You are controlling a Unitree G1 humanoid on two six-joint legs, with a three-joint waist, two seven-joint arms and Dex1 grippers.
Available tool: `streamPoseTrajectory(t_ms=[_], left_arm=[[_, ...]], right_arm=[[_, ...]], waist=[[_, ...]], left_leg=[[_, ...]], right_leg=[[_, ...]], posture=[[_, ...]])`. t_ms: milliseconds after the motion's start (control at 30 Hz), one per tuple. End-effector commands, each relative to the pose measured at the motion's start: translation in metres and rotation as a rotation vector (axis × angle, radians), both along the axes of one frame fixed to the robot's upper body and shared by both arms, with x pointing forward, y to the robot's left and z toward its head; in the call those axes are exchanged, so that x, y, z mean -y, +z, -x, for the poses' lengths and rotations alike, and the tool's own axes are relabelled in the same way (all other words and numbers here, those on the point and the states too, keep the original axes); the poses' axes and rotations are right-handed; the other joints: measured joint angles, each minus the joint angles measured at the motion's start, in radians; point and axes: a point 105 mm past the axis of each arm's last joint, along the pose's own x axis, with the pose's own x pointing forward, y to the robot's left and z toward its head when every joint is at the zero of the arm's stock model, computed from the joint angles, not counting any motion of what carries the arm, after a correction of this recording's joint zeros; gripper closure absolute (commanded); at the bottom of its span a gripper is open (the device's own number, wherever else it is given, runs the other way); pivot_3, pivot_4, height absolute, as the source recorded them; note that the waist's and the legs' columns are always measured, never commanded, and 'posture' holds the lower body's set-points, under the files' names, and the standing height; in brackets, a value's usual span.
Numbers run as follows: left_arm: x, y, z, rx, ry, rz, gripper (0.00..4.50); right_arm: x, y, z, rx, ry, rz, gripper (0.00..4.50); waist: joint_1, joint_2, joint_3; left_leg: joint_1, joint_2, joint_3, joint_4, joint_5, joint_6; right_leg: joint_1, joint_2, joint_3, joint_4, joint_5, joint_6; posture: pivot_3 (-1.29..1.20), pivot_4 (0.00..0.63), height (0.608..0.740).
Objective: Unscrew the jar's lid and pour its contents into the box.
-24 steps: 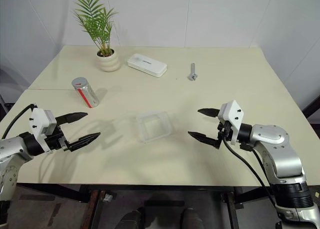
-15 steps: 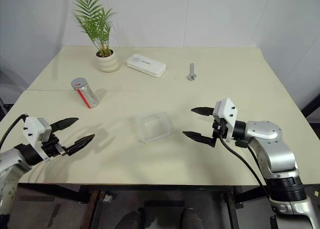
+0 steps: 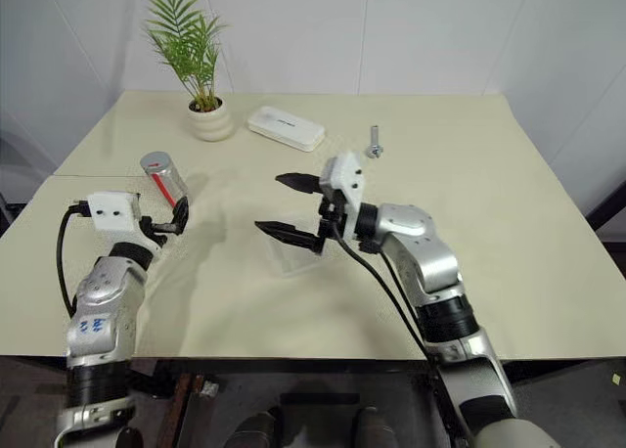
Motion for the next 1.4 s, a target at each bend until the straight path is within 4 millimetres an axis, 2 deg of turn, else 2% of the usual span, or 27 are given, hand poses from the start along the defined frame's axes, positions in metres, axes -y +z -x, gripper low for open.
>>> streamPoseTrajectory(t_ms=[33, 267, 667, 967, 1267, 1400], left_arm=[[-0.005, 0.015, -0.007, 0.044, 0.068, -0.043, 0.02], [-0.013, 0.024, -0.026, 0.047, 0.096, -0.074, 0.02], [-0.031, 0.022, -0.056, -0.005, 0.087, -0.086, 0.02], [-0.027, 0.021, -0.073, -0.039, 0.046, -0.109, 0.02], [-0.026, 0.023, -0.078, -0.053, 0.037, -0.12, 0.02], [-0.025, 0.022, -0.078, -0.056, 0.026, -0.113, 1.2]], right_arm=[[-0.005, 0.019, 0.0, 0.061, -0.016, -0.051, 0.0], [-0.002, 0.018, 0.002, 0.049, -0.035, -0.084, 0.0], [0.006, 0.02, 0.006, 0.058, -0.078, -0.102, 0.0], [0.013, 0.021, 0.006, 0.068, -0.114, -0.114, 0.0], [0.016, 0.021, 0.005, 0.068, -0.131, -0.127, 0.0], [0.018, 0.018, 0.005, 0.063, -0.138, -0.132, 0.0]], waist=[[0.002, 0.0, 0.0], [0.003, 0.0, 0.0], [0.002, 0.0, 0.0], [0.0, -0.001, 0.0], [0.0, -0.001, 0.0], [0.001, -0.001, 0.0]], left_leg=[[0.0, 0.0, 0.0, -0.001, 0.0, 0.0], [-0.002, 0.0, 0.0, -0.003, -0.001, -0.002], [-0.002, 0.0, 0.0, -0.003, -0.001, -0.002], [-0.002, 0.0, 0.001, -0.004, -0.001, -0.002], [-0.002, 0.0, 0.001, -0.004, -0.001, -0.002], [-0.002, 0.0, 0.001, -0.004, -0.001, -0.002]], right_leg=[[-0.001, 0.0, 0.0, 0.001, 0.0, 0.0], [-0.002, 0.0, 0.0, -0.001, -0.001, 0.001], [-0.003, 0.001, 0.0, 0.0, -0.001, 0.001], [-0.003, 0.001, 0.0, -0.001, -0.001, 0.001], [-0.004, 0.001, 0.0, -0.001, -0.001, 0.001], [-0.004, 0.001, 0.0, -0.001, -0.001, 0.001]], posture=[[0.0, 0.15, 0.74], [0.0, 0.15, 0.74], [0.0, 0.15, 0.74], [0.0, 0.15, 0.74], [0.0, 0.15, 0.74], [0.0, 0.15, 0.74]])
